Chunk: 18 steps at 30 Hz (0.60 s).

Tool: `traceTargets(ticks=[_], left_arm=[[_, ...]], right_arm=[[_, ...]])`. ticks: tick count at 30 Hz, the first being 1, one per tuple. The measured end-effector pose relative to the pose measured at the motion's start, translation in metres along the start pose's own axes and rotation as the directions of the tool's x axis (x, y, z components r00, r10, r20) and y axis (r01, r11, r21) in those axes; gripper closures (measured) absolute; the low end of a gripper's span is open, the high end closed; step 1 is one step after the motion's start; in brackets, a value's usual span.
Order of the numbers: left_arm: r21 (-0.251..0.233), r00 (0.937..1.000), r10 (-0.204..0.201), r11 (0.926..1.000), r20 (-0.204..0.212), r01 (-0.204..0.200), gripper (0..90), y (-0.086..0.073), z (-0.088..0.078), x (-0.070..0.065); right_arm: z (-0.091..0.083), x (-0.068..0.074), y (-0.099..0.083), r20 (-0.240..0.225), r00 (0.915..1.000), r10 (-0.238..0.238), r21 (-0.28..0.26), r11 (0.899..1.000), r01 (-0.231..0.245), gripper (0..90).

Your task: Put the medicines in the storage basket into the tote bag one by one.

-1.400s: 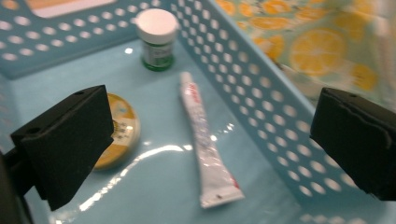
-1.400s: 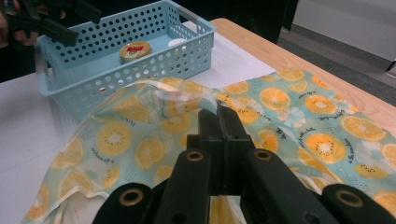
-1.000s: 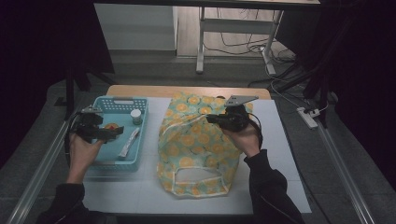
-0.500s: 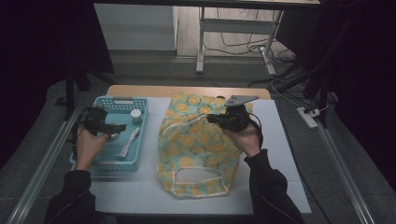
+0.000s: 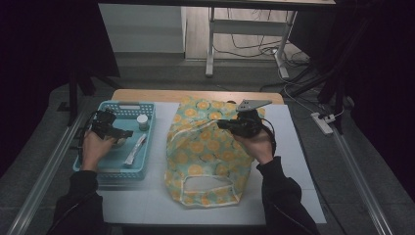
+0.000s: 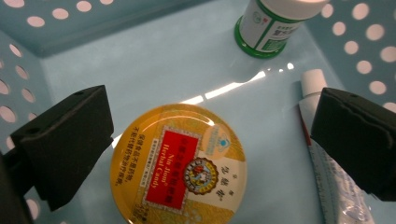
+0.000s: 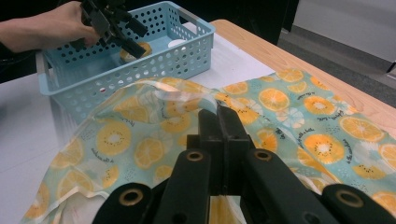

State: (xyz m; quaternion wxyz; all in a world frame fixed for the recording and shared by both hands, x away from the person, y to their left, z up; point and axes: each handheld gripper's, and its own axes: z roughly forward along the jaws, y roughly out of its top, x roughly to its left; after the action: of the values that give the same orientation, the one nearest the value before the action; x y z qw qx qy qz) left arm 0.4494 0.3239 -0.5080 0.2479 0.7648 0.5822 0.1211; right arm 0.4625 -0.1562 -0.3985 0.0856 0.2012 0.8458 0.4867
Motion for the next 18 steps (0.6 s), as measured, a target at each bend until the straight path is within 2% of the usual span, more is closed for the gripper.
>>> traceTargets(ticks=[11, 14, 18], left_arm=[[0.115, 0.9991, 0.033, 0.993, -0.028, -0.029, 0.0, 0.001, 0.013, -0.001], [0.129, 0.9996, 0.019, 0.9915, -0.02, -0.016, 0.0, 0.0, 0.013, -0.002], [0.175, 0.9993, 0.027, 0.9844, -0.027, -0.022, 0.0, -0.001, 0.015, -0.005]], right_arm=[[-0.001, -0.001, 0.0, -0.002, 1.0, 0.004, 0.0, 1.0, -0.004, 90.0], [0.0, -0.001, -0.001, -0.004, 1.0, 0.004, 0.0, 1.0, -0.004, 90.0], [0.0, -0.001, 0.0, -0.003, 1.0, 0.002, -0.001, 1.0, -0.002, 90.0]])
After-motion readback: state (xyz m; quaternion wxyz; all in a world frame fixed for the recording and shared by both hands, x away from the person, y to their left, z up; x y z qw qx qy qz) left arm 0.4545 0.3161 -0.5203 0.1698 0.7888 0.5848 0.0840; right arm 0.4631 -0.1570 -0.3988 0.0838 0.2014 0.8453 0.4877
